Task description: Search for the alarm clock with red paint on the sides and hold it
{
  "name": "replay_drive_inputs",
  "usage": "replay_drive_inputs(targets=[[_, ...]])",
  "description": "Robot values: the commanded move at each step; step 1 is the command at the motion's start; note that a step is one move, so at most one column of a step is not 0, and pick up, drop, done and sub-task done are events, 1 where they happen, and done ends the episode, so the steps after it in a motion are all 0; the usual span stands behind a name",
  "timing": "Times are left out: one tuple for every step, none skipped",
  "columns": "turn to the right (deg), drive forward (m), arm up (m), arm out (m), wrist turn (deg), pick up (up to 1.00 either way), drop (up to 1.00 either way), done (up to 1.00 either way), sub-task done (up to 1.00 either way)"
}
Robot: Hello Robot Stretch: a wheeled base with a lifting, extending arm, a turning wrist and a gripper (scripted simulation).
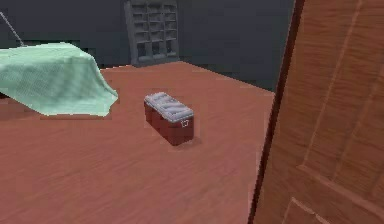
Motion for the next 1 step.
replay_drive_inputs(targets=[[0.0, 0.60, 0.00, 0.00, 0.0, 0.00, 0.00, 0.00, 0.00]])
